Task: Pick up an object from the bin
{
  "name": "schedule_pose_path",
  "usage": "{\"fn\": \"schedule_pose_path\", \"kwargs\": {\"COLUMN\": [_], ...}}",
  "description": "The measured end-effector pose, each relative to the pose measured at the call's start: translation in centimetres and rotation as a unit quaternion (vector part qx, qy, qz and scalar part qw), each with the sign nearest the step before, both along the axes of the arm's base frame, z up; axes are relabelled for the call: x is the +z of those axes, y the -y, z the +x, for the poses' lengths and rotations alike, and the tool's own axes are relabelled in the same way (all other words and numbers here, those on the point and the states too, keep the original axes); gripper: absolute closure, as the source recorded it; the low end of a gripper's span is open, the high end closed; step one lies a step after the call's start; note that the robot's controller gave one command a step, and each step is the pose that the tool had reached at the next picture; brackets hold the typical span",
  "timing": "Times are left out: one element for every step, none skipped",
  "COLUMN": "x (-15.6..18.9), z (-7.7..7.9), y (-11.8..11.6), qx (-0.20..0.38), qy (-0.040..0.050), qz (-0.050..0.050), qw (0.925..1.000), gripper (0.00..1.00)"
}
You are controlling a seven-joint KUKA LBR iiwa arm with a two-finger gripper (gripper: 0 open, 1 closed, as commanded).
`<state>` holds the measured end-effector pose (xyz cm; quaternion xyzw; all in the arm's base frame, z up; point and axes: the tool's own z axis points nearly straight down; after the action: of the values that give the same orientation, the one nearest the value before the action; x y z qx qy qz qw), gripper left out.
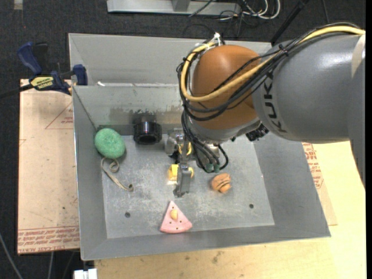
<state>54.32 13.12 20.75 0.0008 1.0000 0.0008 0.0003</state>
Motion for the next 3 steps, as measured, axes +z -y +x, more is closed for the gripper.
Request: {"fn": "schedule_pose_path", "kwargs": {"x": [0.0, 0.0, 4.4], "z": [0.0, -0.1, 0.3], "y": [0.0, 0.1, 4.1], "qx": [0.000, 0.003, 0.100], "qy": [0.0000, 0.0000, -0.0020], "qz": [0.000, 0.000, 0.000], "qw": [1.0000, 1.0000, 0.9950], "gripper": [0.00, 0.00, 0.00]}}
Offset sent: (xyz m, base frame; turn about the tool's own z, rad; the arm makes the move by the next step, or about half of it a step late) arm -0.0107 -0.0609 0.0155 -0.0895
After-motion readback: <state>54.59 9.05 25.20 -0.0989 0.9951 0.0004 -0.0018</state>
